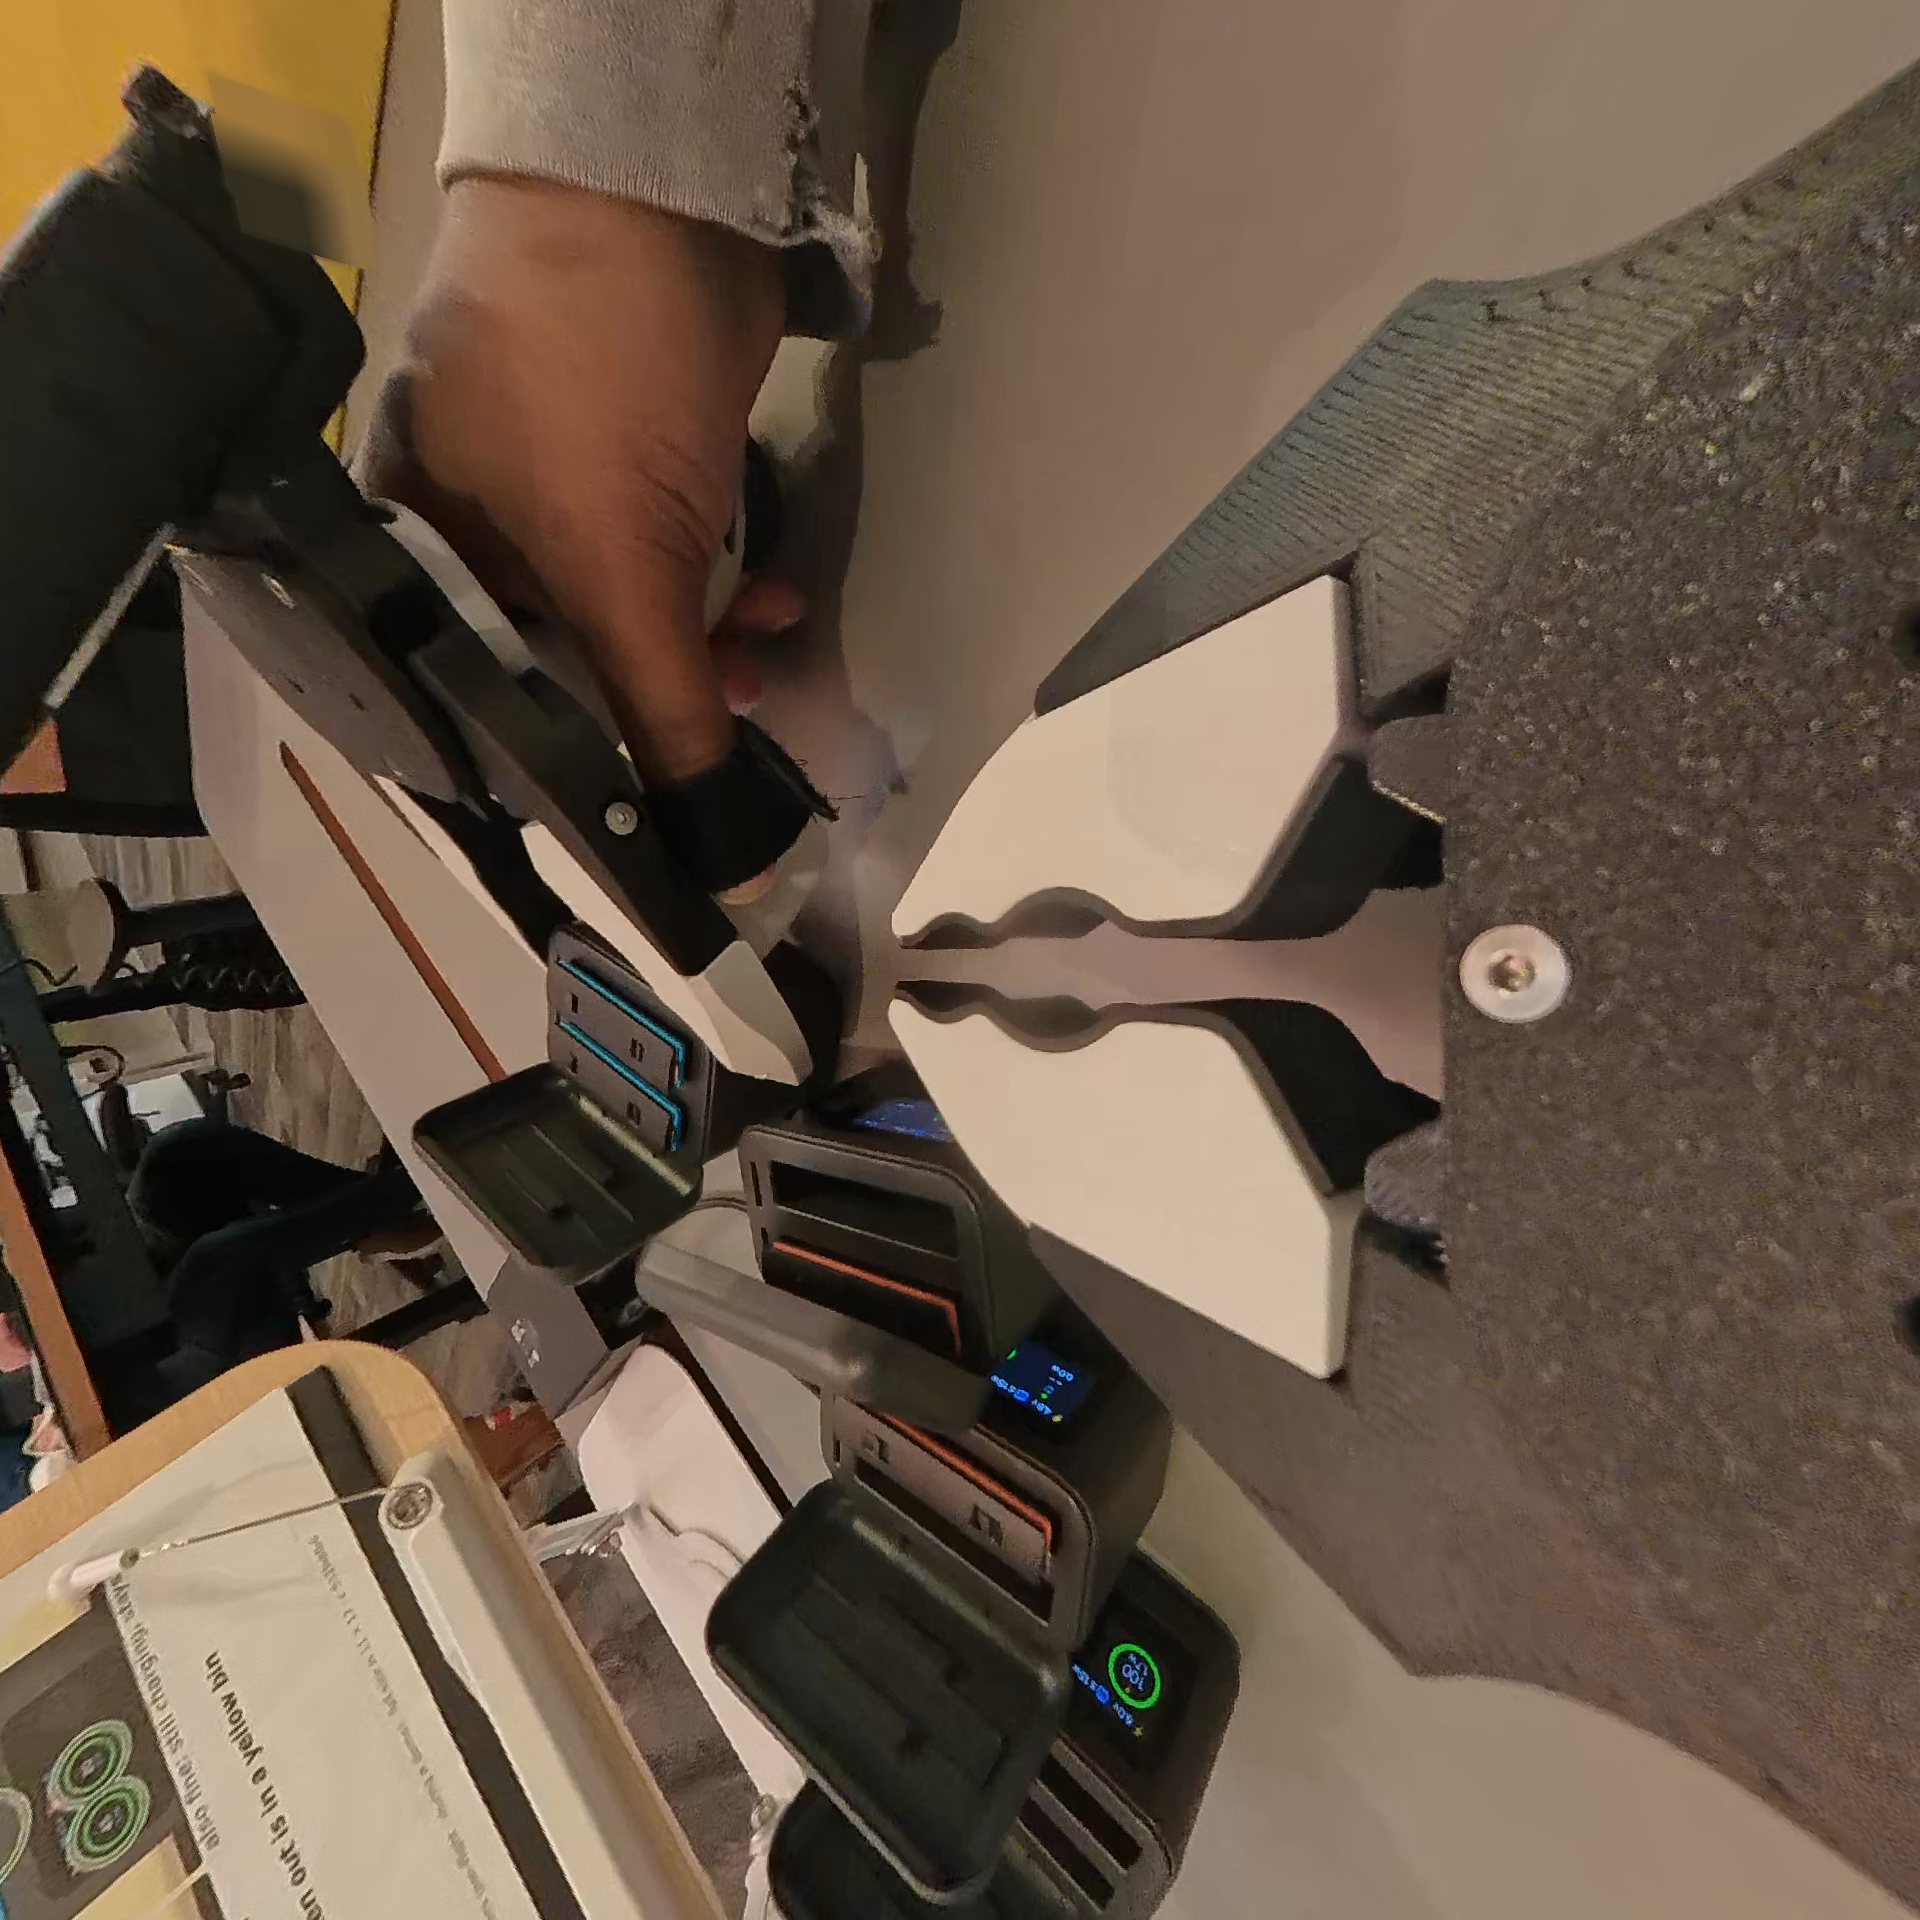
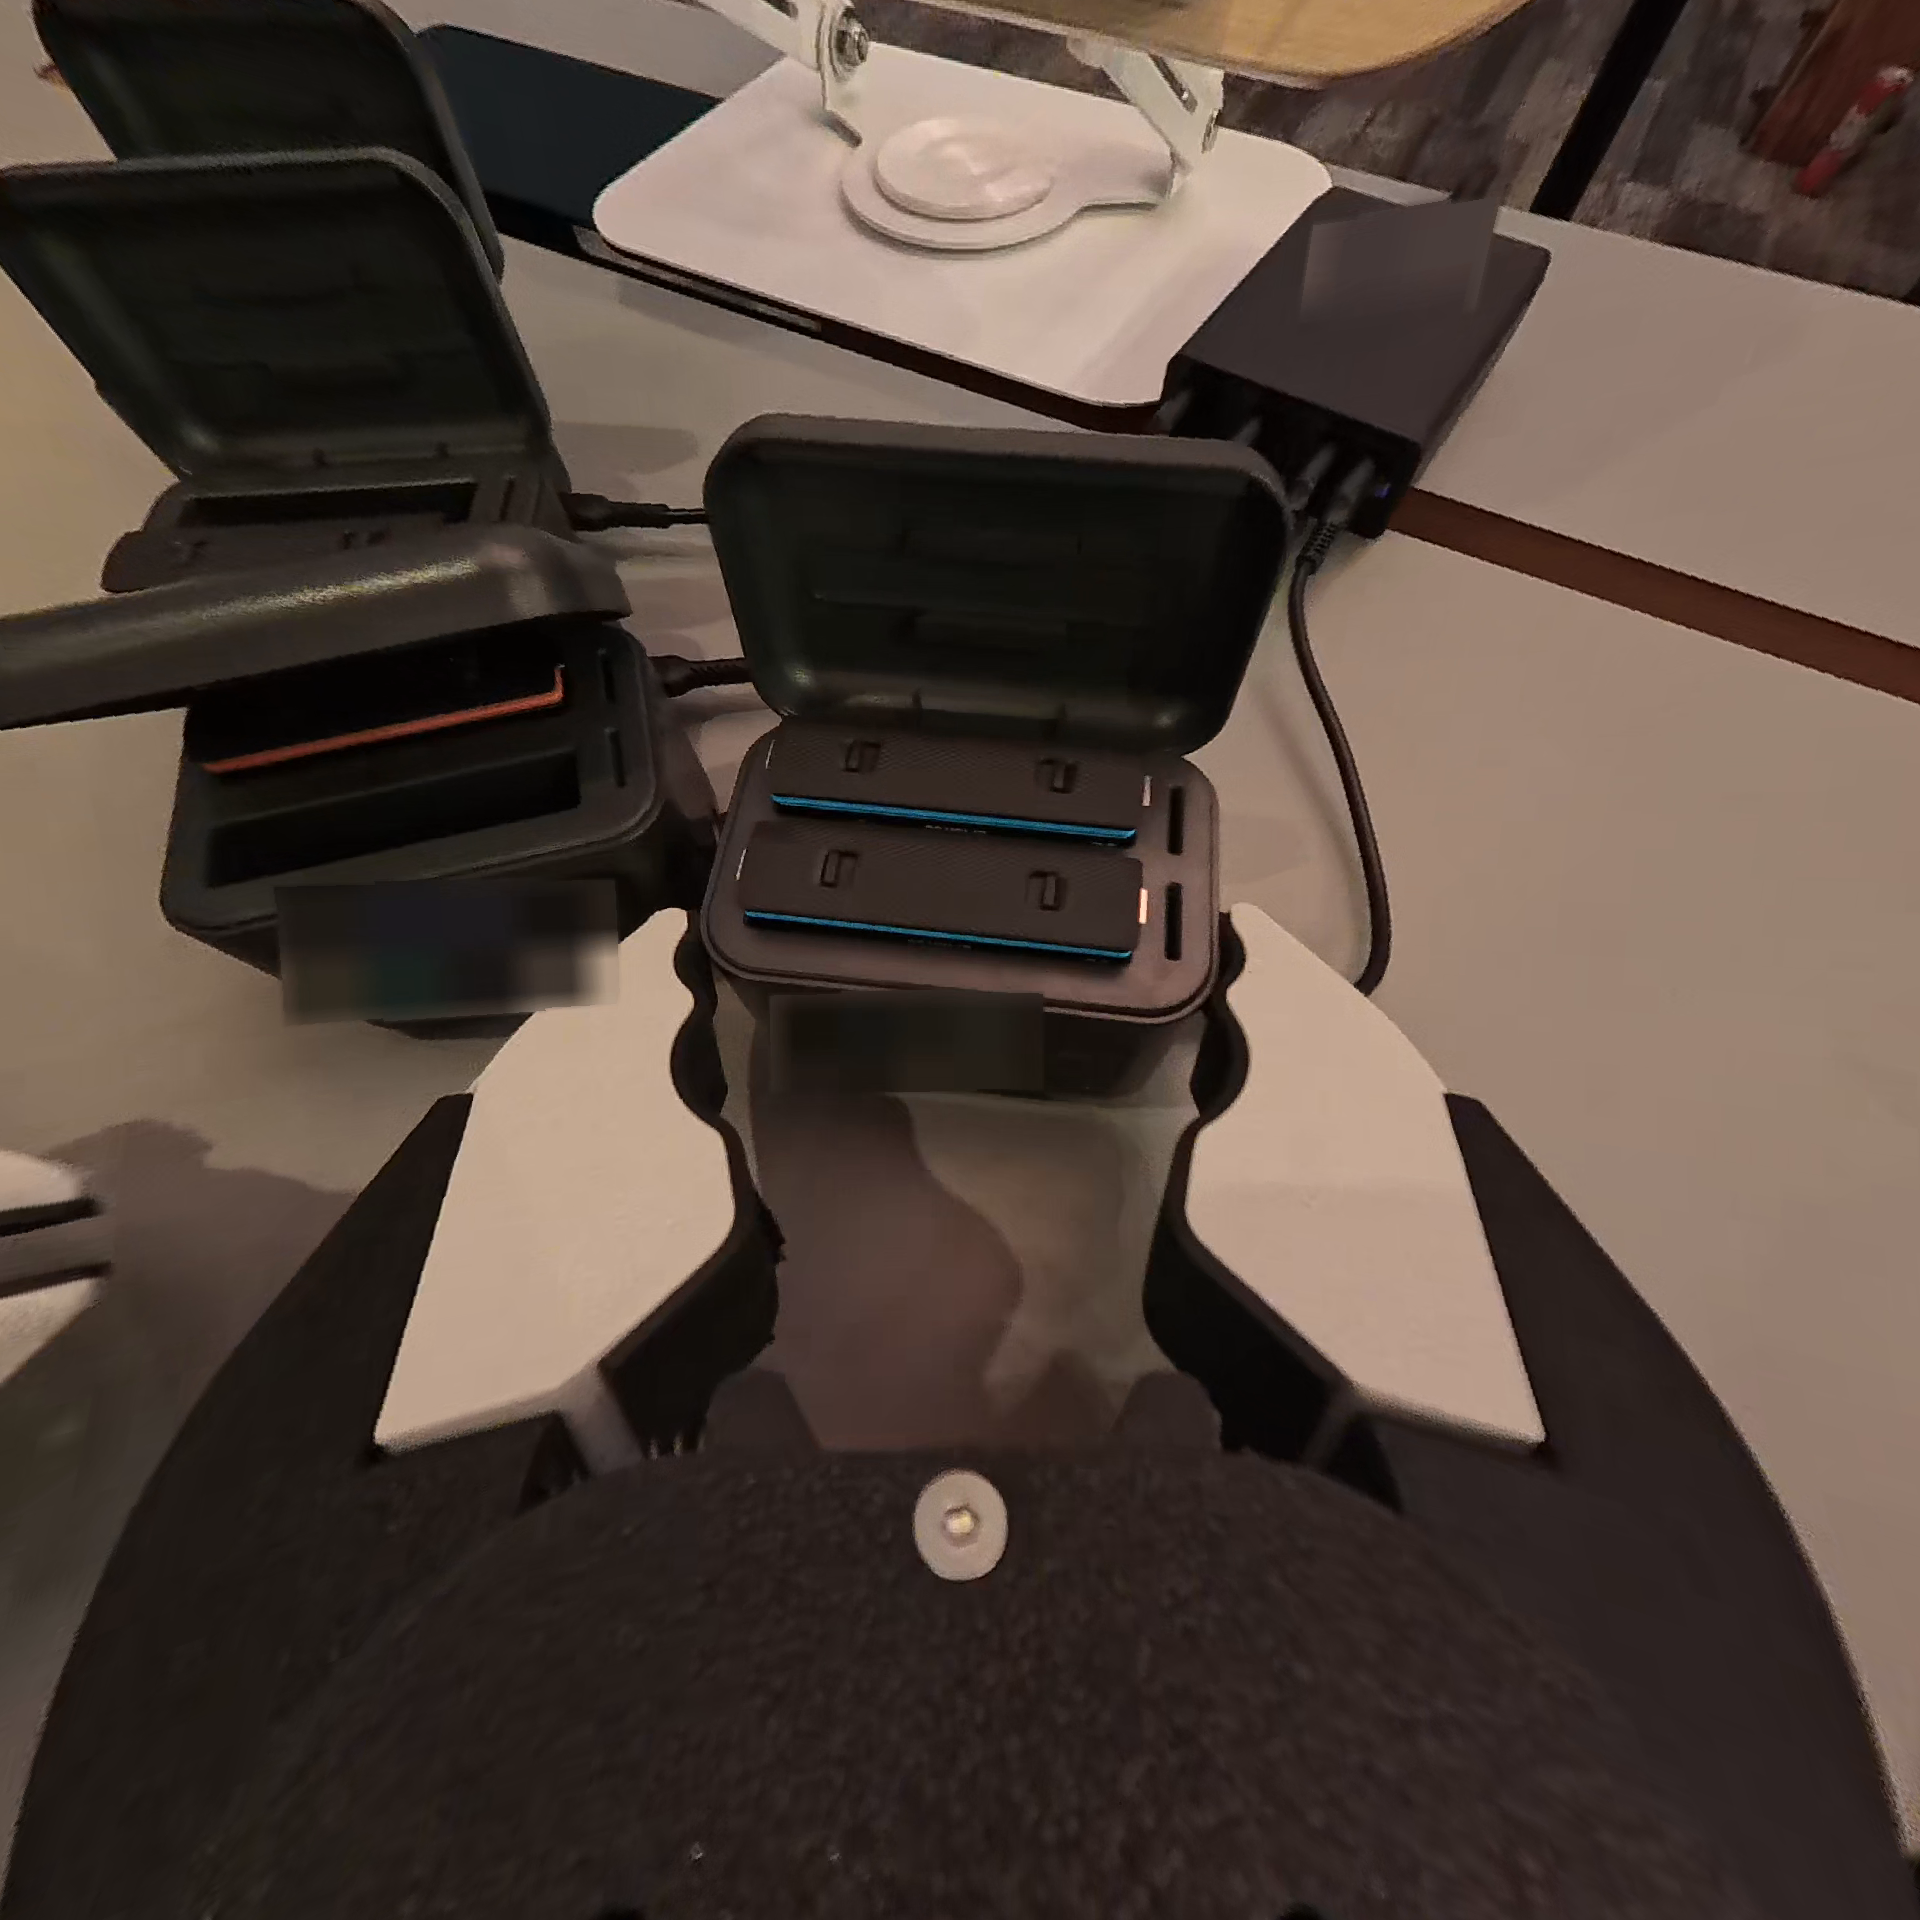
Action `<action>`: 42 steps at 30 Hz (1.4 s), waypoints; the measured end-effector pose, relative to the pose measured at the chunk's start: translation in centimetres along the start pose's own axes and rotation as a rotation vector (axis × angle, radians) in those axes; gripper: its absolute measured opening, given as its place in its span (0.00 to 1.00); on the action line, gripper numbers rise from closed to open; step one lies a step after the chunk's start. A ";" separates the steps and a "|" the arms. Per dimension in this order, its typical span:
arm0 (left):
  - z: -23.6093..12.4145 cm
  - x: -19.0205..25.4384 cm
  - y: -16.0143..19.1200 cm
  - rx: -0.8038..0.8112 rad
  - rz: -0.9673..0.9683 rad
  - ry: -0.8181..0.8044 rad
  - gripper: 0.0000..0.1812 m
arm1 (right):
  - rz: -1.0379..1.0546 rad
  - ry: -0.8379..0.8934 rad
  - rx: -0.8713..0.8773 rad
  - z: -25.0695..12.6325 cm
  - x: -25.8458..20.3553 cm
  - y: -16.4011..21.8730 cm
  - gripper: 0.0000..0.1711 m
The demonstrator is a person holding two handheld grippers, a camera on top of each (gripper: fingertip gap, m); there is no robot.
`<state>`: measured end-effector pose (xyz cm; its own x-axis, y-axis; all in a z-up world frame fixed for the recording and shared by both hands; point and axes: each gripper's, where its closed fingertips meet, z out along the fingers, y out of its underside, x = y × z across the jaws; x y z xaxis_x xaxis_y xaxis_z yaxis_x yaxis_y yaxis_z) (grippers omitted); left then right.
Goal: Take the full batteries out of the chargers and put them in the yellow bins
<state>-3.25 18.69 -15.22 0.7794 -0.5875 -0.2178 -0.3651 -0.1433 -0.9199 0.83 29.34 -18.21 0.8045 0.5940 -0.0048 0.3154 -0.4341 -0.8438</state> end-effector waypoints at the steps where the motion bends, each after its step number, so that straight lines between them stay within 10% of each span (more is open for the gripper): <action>1: 0.3 -0.1 0.1 -0.013 -0.002 -0.003 0.03 | -0.003 -0.005 0.001 0.1 -0.2 0.0 0.52; 22: 2.6 -4.6 2.5 -0.178 -0.094 -0.115 0.11 | -0.035 -0.160 0.018 0.8 -5.1 -0.8 0.35; 42: 6.4 -4.4 4.2 -0.330 -0.056 0.140 0.43 | -0.020 -0.143 0.060 -0.9 -6.2 -2.9 0.48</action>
<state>-5.02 25.75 -20.22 0.7338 -0.6717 -0.1019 -0.4861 -0.4143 -0.7695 -4.61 26.29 -15.27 0.7167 0.6947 -0.0604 0.2967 -0.3822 -0.8752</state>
